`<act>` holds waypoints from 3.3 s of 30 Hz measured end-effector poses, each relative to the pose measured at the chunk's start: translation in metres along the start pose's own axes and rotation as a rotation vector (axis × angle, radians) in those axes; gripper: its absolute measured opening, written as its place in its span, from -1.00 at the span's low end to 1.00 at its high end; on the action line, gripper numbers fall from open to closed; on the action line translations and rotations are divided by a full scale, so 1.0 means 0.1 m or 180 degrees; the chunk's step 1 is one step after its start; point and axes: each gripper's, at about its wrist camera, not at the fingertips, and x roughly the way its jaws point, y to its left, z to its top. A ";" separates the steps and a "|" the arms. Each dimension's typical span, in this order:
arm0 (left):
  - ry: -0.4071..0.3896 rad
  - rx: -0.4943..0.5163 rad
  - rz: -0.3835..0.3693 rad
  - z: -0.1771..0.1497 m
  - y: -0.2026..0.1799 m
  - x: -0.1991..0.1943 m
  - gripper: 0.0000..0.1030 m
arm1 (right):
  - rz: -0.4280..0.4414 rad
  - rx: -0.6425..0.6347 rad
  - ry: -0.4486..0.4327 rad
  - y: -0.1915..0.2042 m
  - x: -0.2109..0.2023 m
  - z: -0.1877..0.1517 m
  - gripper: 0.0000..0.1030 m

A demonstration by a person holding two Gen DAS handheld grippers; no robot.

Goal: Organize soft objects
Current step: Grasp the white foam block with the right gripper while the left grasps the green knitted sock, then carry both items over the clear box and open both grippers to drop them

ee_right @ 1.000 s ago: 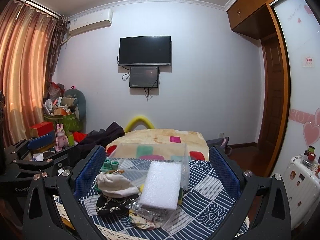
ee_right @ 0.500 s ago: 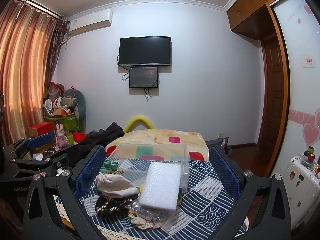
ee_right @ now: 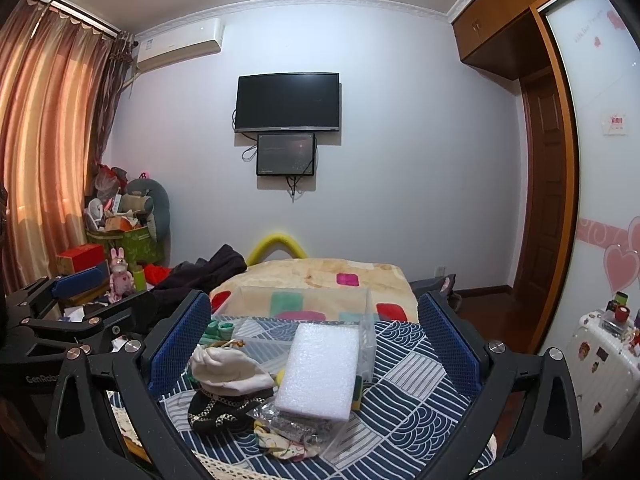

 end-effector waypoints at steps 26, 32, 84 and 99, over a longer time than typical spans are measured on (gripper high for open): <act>0.0770 -0.0363 0.0210 -0.49 0.58 1.01 0.40 | 0.0083 0.0273 0.0861 -0.22 0.81 -0.52 1.00; 0.0850 -0.0406 0.0260 -0.55 0.72 1.28 0.30 | 0.0094 0.0284 0.1060 -0.21 0.96 -0.60 1.00; 0.0279 -0.0290 0.0002 0.23 0.79 1.24 -0.64 | -0.0076 -0.0080 0.0468 -0.15 1.20 -0.01 0.60; 0.0662 -0.0036 -0.0112 0.02 0.60 1.95 -0.63 | 0.0045 -0.0193 0.0994 -0.09 1.74 -0.27 0.60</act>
